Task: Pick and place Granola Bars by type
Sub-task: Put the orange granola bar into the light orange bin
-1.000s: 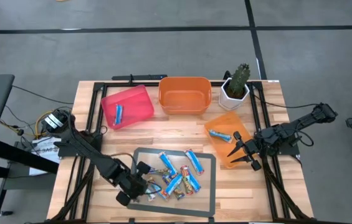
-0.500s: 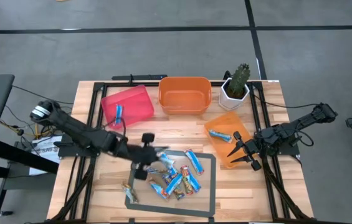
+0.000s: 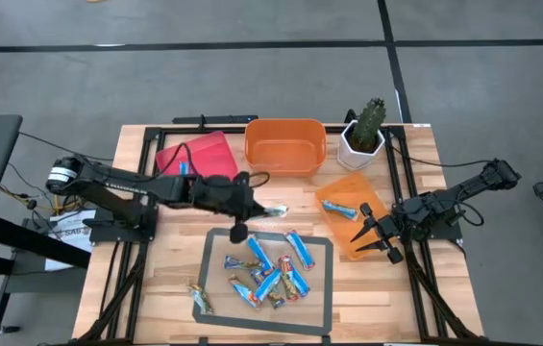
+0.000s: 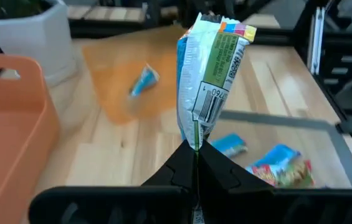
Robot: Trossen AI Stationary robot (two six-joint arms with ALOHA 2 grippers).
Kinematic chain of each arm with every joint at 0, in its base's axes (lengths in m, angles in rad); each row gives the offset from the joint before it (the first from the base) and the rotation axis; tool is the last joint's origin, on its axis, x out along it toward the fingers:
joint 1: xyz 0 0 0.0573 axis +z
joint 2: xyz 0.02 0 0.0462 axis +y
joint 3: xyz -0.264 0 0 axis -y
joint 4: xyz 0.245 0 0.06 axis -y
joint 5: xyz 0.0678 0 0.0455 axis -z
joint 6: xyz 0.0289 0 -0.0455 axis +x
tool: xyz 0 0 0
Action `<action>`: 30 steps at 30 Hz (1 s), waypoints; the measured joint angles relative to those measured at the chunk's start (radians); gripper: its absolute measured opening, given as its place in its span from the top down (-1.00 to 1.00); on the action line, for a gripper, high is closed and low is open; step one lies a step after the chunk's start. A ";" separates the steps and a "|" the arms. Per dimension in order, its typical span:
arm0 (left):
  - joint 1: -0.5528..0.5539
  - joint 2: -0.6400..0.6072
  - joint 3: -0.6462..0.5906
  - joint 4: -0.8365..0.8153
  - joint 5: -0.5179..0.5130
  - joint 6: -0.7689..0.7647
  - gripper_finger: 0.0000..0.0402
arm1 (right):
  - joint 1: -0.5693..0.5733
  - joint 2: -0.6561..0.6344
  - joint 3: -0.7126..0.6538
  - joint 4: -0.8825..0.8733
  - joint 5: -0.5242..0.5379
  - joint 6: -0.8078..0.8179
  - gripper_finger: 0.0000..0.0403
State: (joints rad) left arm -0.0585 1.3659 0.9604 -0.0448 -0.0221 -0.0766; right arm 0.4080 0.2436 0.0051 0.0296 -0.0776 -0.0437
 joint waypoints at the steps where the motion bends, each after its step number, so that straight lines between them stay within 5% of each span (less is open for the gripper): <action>1: 0.017 0.000 0.000 0.018 0.012 0.007 1.00 | 0.000 0.000 0.000 0.000 0.000 0.000 0.39; 13: 0.159 0.020 0.001 0.196 0.144 0.033 1.00 | 0.000 -0.003 0.004 0.007 0.000 0.000 0.39; 25: 0.183 0.072 0.000 0.293 0.200 0.026 1.00 | -0.019 -0.002 0.005 0.035 0.032 -0.122 0.39; 30: 0.186 0.090 0.001 0.374 0.189 0.003 1.00 | -0.023 -0.002 0.006 0.116 0.027 0.035 0.39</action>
State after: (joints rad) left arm 0.1275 1.4563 0.9609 0.3296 0.1669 -0.0738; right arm 0.3848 0.2411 0.0116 0.1460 -0.0507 -0.0086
